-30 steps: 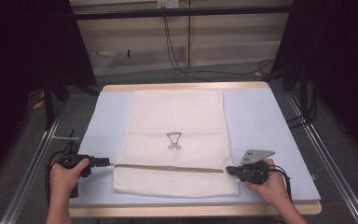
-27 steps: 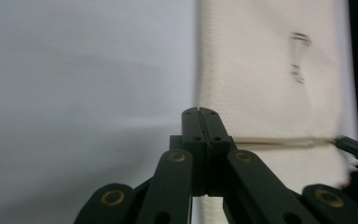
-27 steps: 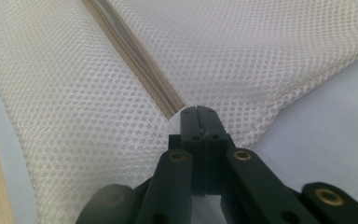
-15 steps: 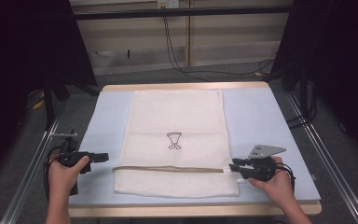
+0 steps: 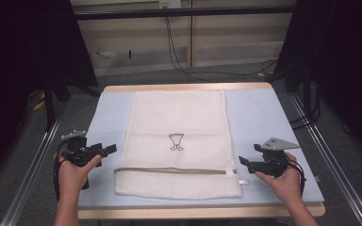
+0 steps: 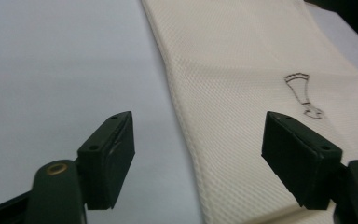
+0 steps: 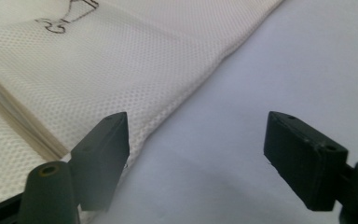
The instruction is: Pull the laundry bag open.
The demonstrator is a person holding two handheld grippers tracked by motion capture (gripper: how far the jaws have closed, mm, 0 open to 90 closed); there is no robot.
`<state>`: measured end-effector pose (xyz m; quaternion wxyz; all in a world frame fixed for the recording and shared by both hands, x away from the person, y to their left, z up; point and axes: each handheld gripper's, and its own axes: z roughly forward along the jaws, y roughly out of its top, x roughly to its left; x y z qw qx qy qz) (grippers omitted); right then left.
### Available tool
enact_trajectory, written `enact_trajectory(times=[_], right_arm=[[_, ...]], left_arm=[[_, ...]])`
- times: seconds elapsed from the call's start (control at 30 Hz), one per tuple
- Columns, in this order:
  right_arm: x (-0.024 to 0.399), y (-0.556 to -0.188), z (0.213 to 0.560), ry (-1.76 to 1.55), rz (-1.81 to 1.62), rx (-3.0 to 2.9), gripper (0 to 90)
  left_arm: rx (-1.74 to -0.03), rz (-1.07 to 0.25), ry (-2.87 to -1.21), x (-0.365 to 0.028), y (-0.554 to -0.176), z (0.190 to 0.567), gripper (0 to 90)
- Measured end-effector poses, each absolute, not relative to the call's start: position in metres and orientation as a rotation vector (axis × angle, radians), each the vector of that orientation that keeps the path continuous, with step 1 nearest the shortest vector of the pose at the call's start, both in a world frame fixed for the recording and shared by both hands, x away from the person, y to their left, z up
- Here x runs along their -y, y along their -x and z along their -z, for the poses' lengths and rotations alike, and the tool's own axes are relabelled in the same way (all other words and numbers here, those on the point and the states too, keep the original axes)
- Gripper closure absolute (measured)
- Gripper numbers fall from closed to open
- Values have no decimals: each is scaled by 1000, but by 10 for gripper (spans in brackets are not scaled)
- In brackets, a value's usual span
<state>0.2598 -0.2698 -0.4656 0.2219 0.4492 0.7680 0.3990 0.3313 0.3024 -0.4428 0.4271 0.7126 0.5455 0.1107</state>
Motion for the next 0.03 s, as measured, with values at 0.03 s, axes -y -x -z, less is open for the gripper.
enact_trajectory(times=[0.03], right_arm=[[271,-261,466,-1244,-1086,-2122,198]], left_arm=[[-1365,-288,-1790,-302,-333,445,224]])
